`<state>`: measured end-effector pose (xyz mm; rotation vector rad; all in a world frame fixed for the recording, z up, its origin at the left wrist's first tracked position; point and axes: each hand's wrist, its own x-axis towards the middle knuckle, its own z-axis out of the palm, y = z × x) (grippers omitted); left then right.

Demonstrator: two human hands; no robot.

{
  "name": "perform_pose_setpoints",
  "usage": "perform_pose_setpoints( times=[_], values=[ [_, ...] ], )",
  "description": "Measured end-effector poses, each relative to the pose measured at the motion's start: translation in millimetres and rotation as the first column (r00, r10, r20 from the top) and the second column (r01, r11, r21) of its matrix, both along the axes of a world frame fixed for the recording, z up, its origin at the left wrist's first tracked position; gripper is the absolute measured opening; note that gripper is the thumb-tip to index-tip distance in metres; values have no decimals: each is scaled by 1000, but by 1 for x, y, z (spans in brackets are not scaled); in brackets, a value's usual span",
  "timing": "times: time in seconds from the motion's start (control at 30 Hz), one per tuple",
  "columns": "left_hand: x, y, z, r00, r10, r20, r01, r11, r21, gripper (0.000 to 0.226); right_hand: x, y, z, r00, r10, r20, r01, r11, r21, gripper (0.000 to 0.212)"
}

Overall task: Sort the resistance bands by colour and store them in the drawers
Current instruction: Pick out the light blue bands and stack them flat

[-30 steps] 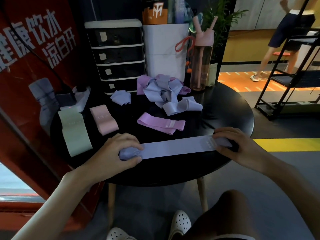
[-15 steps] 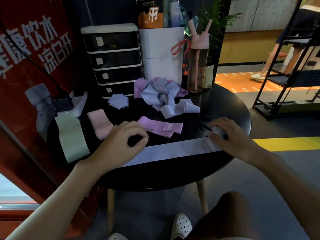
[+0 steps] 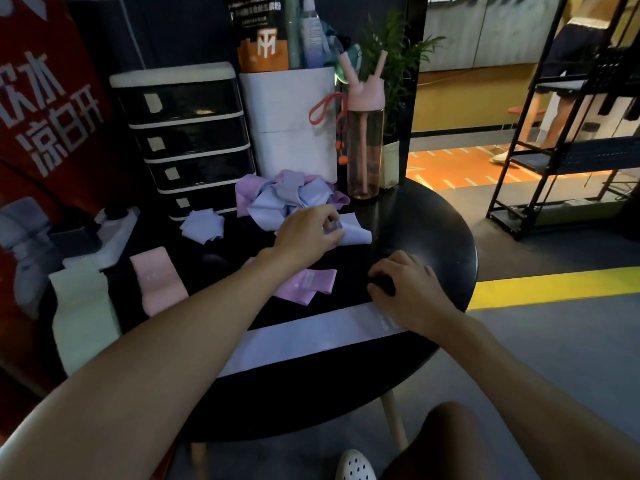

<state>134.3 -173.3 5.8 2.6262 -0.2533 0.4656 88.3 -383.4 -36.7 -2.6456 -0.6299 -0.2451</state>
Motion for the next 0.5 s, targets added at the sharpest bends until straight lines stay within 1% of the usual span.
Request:
perform_pose_setpoints(
  times=[0.1,0.13,0.23,0.33,0.4,0.5],
  values=[
    [13,-6,-7,997,75,-17,-75,997,-7,33,0,0,-1,1000,13,9,-14,1000,13,27],
    [15,-8,-10,996,88,-23,-89,996,-27,35,1,0,-2,1000,15,16,-16,1000,16,27],
    [20,-15,-16,994,102,-27,-105,980,-168,28,1,-1,-3,1000,23,15,-24,999,26,27],
    [20,-18,-14,994,111,-1,-105,939,-328,16,1,-1,-2,1000,27,6,-27,999,27,27],
    [16,-18,-9,993,109,51,-80,915,-396,13,1,-1,-1,1000,23,1,-23,999,28,27],
    [3,-15,5,993,76,94,-27,897,-440,15,1,-1,-1,1000,24,-10,-24,999,25,26]
  ],
)
